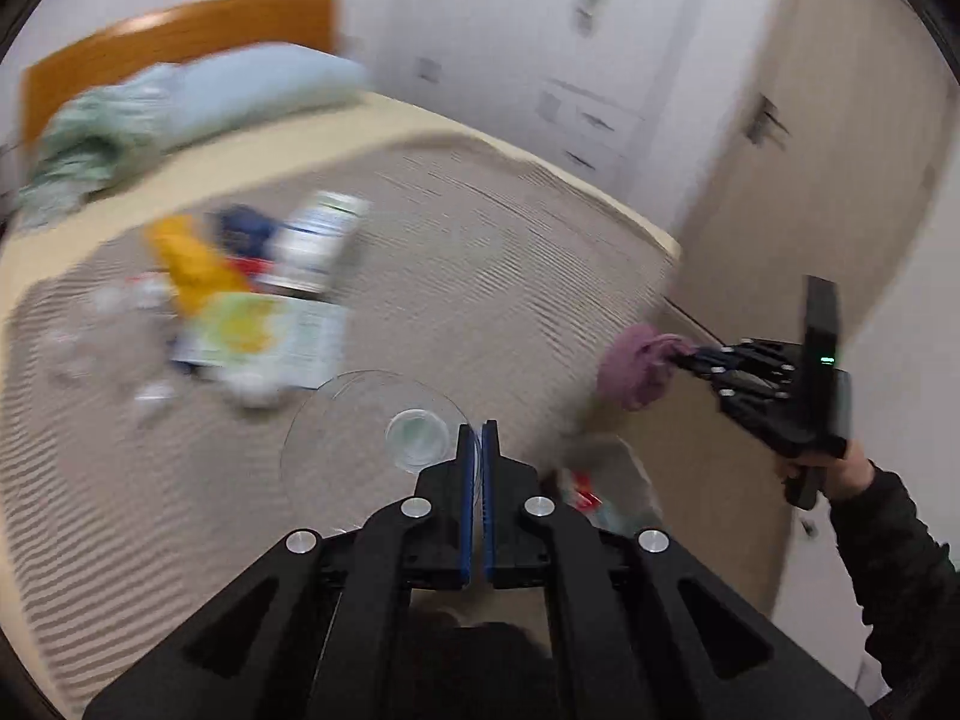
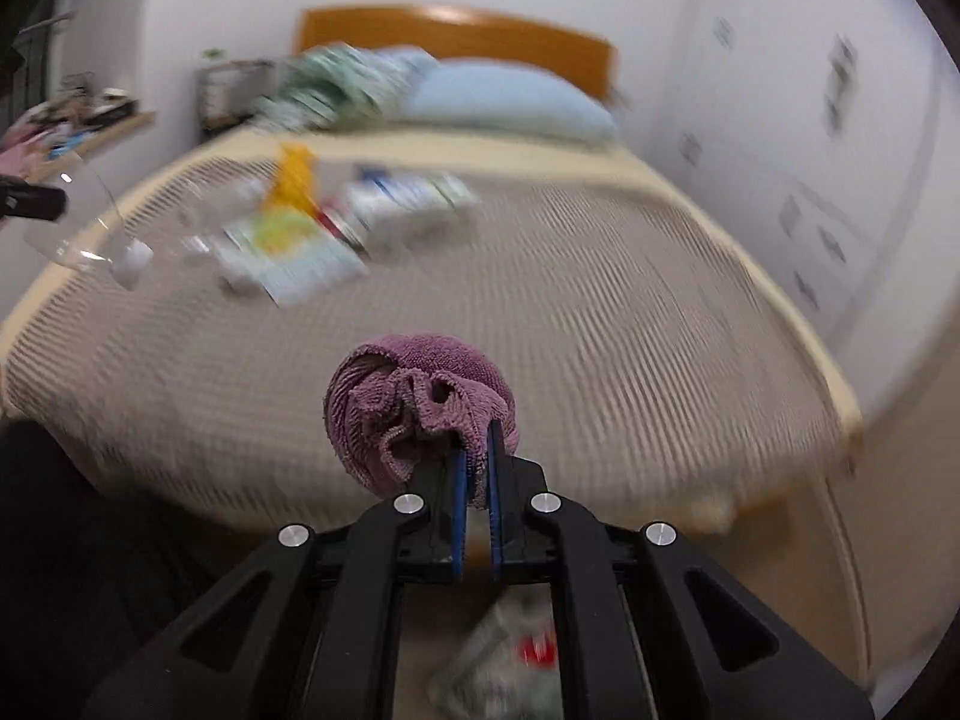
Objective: Collect trash
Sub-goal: 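Grasp the mauve cloth with the right tool and lift it, then carry the mauve cloth to the wastebasket and open the right tool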
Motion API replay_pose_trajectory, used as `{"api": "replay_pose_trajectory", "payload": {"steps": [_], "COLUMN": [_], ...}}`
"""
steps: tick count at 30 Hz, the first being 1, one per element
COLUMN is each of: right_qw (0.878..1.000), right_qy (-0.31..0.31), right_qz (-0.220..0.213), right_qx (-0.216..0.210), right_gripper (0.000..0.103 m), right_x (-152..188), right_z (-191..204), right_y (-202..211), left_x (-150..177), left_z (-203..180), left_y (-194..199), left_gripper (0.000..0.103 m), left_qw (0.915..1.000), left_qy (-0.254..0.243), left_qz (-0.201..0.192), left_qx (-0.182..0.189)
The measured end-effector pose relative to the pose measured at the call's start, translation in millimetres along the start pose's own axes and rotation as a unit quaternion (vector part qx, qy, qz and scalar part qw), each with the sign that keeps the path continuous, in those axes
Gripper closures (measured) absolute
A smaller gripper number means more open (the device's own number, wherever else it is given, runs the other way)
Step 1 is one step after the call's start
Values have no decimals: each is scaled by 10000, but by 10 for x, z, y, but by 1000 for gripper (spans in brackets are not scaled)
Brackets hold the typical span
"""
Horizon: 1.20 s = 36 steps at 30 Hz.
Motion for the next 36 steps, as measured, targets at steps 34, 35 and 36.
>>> {"api": "replay_pose_trajectory", "payload": {"steps": [34,35,36], "right_qw": [9317,9306,9291], "right_qy": [-2782,-2796,-2820], "right_qz": [2224,2256,2295], "right_qx": [707,696,676], "right_gripper": [97,97,97], "right_x": [3456,3466,3478], "right_z": [-1527,-1520,-1510], "right_y": [-1667,-1692,-1724], "left_x": [1741,1687,1629], "left_z": [-2223,-2170,-2107], "left_y": [-4737,-4666,-4589], "left_gripper": [48,46,42], "left_qw": [9172,9174,9194], "left_qy": [-67,-104,-56], "left_qz": [3925,3933,3898], "left_qx": [686,591,517]}}
Point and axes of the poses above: each gripper's, at about its wrist camera, not at the fingertips, and y roughly against the way its jaws point, z to its left, x to its underside, the point moved 3 cm from there along -y, roughly the way its jaws point, and after that the axes turned 8 degrees about -y, right-handed, at the moved point
